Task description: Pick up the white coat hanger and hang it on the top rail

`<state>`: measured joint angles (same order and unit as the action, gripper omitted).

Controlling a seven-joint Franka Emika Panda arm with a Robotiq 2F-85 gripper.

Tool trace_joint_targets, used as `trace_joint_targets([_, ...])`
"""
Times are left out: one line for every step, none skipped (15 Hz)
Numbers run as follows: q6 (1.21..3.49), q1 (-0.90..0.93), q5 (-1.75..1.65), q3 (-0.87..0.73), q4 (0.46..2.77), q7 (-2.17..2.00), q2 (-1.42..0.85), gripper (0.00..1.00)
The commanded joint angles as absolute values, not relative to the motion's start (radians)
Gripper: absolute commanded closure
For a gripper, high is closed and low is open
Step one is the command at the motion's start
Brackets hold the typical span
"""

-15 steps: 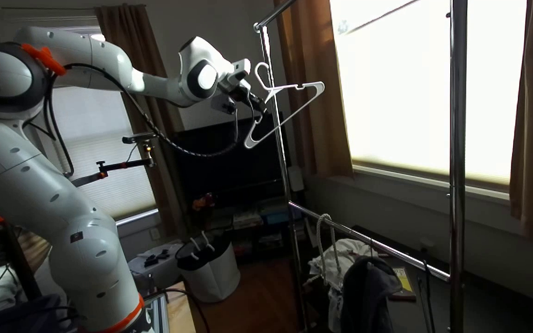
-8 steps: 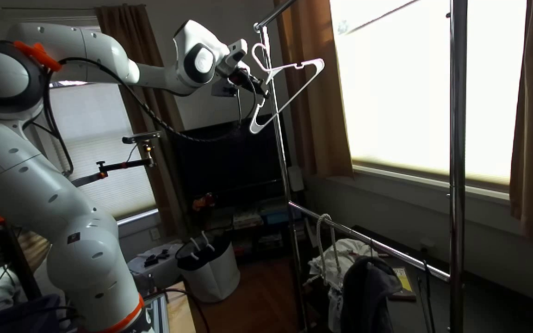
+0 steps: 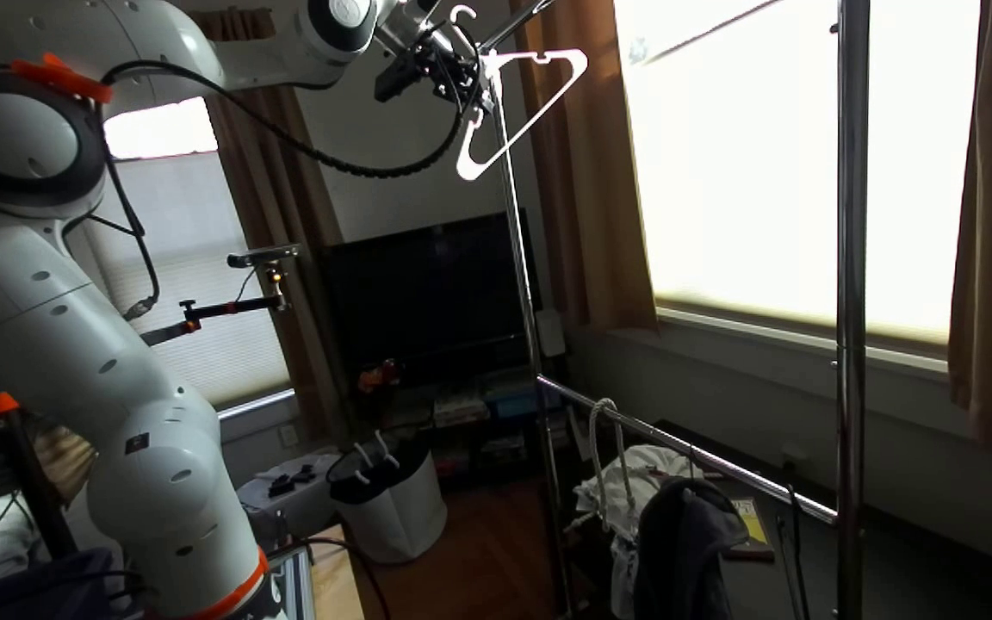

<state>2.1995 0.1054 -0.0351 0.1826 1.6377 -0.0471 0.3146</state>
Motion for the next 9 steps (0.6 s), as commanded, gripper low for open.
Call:
trace_joint_targets([2.083,0.112,-0.055,0.195,1.396,-0.027,0.165,0.99])
trace_joint_targets([2.066,0.113,-0.066,0.205,1.342,-0.043,0.125,0.99])
trace_joint_targets([2.047,0.115,-0.076,0.21,1.292,-0.05,0.086,0.99])
trace_joint_targets([2.028,0.119,-0.082,0.212,1.244,-0.053,0.05,0.99])
trace_joint_targets([2.006,0.124,-0.087,0.213,1.202,-0.06,0.015,0.99])
trace_joint_targets([1.987,0.13,-0.103,0.214,1.165,-0.068,-0.018,0.99])
trace_joint_targets([1.971,0.152,-0.163,0.238,1.096,-0.126,-0.077,0.99])
trace_joint_targets([1.953,0.166,-0.172,0.235,1.05,-0.138,-0.114,0.99])
trace_joint_targets([1.943,0.182,-0.19,0.231,1.005,-0.157,-0.15,0.99])
